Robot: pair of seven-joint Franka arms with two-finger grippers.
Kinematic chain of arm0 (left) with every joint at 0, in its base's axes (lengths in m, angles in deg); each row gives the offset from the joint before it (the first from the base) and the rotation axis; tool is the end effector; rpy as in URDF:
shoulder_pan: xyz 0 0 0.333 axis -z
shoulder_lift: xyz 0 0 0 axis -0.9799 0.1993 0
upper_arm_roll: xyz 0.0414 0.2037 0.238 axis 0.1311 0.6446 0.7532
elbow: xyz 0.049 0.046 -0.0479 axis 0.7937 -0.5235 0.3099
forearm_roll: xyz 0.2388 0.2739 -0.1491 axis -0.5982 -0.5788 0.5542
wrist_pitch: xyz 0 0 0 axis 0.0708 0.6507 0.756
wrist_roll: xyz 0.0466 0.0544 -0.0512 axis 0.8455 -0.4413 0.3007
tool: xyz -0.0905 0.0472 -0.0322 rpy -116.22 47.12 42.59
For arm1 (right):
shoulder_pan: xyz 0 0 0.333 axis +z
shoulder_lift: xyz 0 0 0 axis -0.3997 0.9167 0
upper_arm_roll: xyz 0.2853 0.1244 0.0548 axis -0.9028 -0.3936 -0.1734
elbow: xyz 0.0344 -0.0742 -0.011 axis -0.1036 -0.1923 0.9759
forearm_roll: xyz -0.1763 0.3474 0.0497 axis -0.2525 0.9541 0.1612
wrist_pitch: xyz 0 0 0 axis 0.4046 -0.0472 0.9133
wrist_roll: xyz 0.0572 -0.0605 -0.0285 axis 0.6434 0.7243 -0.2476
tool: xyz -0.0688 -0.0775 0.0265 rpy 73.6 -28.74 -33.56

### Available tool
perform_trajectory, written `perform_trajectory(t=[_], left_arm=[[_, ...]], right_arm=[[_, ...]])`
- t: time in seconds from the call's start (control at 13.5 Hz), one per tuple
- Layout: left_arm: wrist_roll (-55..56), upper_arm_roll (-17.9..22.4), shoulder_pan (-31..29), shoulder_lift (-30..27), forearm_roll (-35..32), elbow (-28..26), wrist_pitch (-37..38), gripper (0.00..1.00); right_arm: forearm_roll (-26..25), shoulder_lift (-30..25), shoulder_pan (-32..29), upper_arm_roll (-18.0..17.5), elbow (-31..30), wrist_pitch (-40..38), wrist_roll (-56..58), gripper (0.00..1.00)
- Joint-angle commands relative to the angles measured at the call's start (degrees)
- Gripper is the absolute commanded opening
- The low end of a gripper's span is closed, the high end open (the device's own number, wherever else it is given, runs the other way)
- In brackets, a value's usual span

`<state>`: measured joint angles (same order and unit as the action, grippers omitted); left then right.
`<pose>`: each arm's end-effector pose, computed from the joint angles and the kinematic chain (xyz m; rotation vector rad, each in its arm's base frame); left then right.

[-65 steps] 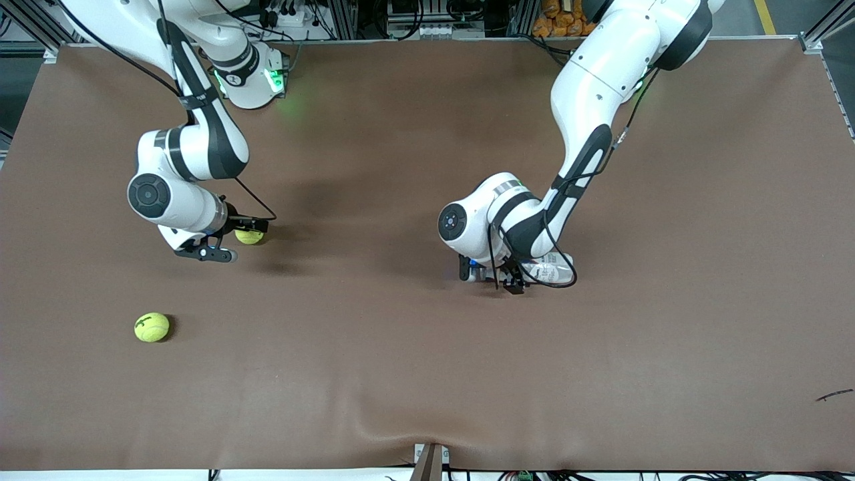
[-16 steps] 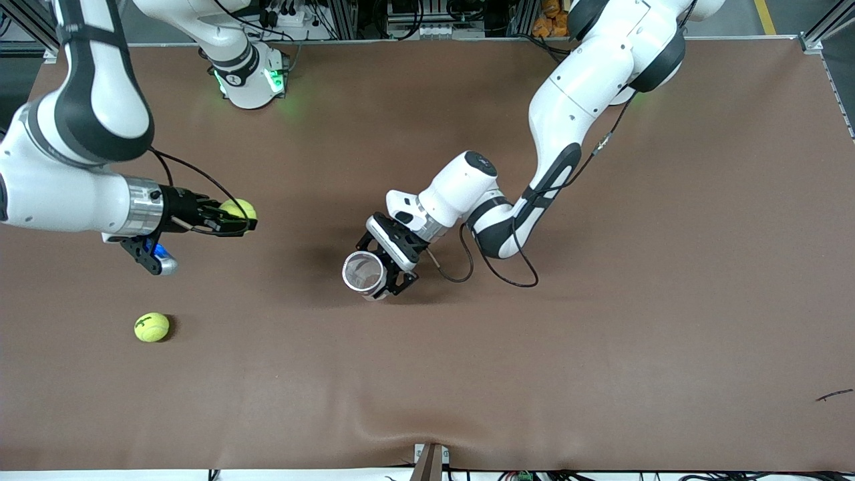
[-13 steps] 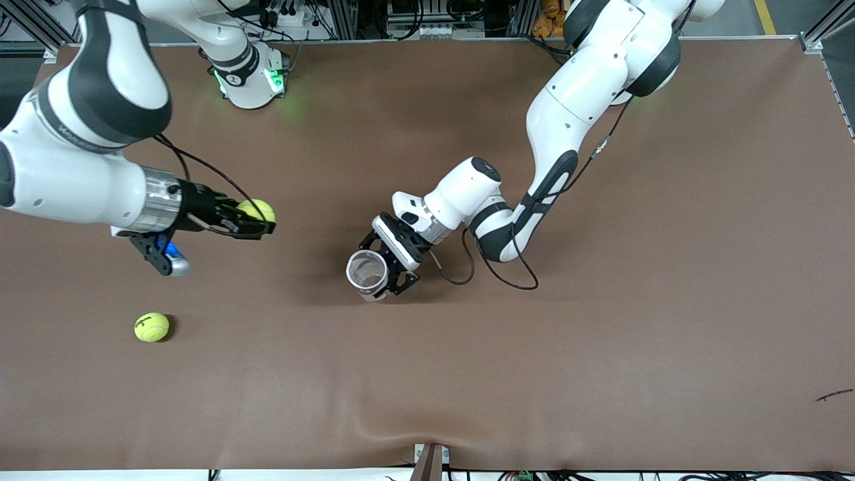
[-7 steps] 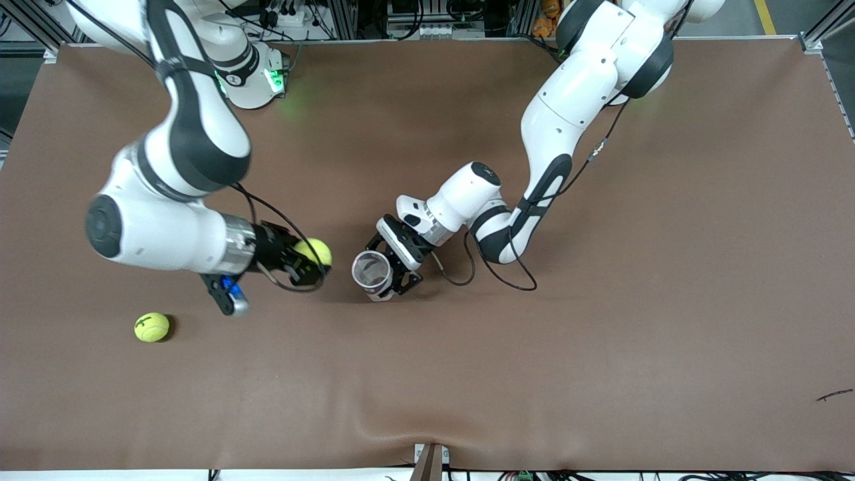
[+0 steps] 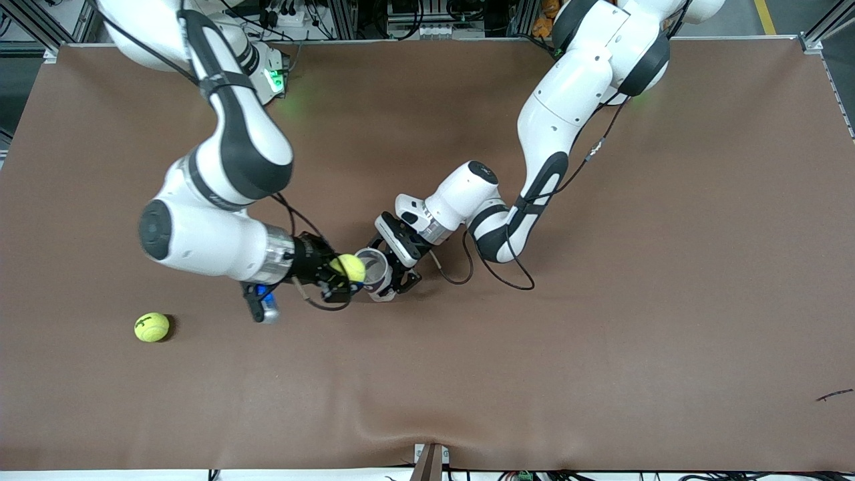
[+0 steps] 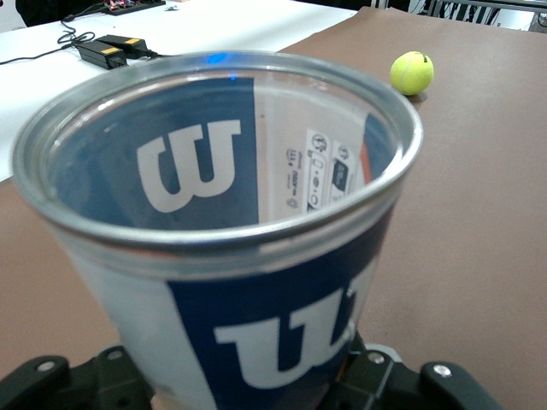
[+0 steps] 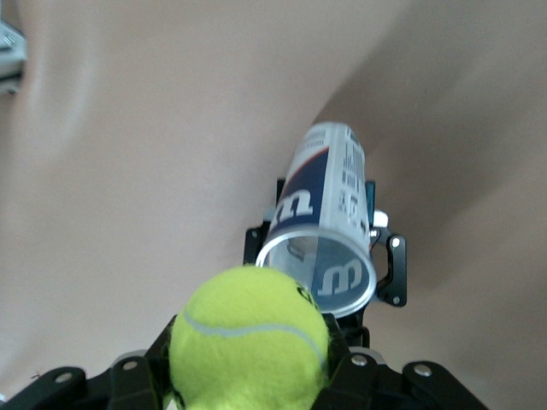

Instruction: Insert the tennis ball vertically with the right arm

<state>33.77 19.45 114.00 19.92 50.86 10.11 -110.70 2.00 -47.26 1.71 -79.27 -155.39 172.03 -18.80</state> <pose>0.5236 -0.5474 0.1928 2.1533 -1.1137 1.1435 0.6559 0.3178 0.4197 -2.3847 1.2839 0.4509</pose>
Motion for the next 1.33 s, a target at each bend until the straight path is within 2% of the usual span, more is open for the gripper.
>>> perform_trajectory(t=[0.0, 0.37, 0.52, 0.59, 0.67, 0.74, 1.04, 1.19, 1.26], left_arm=[[0.15, 0.92, 0.45, 0.2, -1.0, 0.5, -1.15, 0.78], [0.15, 0.83, 0.45, 0.29, -0.91, 0.59, -1.15, 0.78], [0.23, 0.92, 0.54, 0.29, -0.91, 0.59, -1.15, 0.78], [0.24, 0.84, 0.54, 0.38, -0.91, 0.59, -1.15, 0.78], [0.15, 0.83, 0.54, 0.38, -0.91, 0.59, -1.15, 0.78], [0.15, 0.92, 0.54, 0.38, -0.91, 0.67, -1.15, 0.78], [0.15, 0.92, 0.45, 0.29, -0.91, 0.68, -1.15, 0.78], [0.15, 0.84, 0.45, 0.29, -0.91, 0.68, -1.15, 0.78], [0.15, 0.92, 0.45, 0.29, -0.91, 0.68, -1.15, 0.78]], right_arm=[[0.54, 1.79, 1.02, 0.63, 1.58, -0.54, -4.35, 0.43], [0.36, 2.14, 0.84, 0.63, -0.53, -0.81, -4.89, 0.44], [0.36, 2.23, 1.1, 0.72, -0.79, -0.81, -4.98, 0.49], [0.36, 2.32, 1.28, 0.72, -1.23, -0.81, -4.98, 0.59], [0.36, 2.32, 1.37, 0.72, -1.32, -0.81, -4.98, 0.95], [0.28, 2.23, 1.37, 0.72, -1.5, -0.81, -4.98, 1.0], [0.19, 1.97, 1.19, 0.72, -1.59, -1.15, -4.98, 1.0], [-3.57, 1.53, -0.21, 1.07, -1.41, -1.68, -4.1, 1.0], [-6.99, 1.27, -1.35, 0.98, -1.32, -2.82, -2.88, 1.0]])
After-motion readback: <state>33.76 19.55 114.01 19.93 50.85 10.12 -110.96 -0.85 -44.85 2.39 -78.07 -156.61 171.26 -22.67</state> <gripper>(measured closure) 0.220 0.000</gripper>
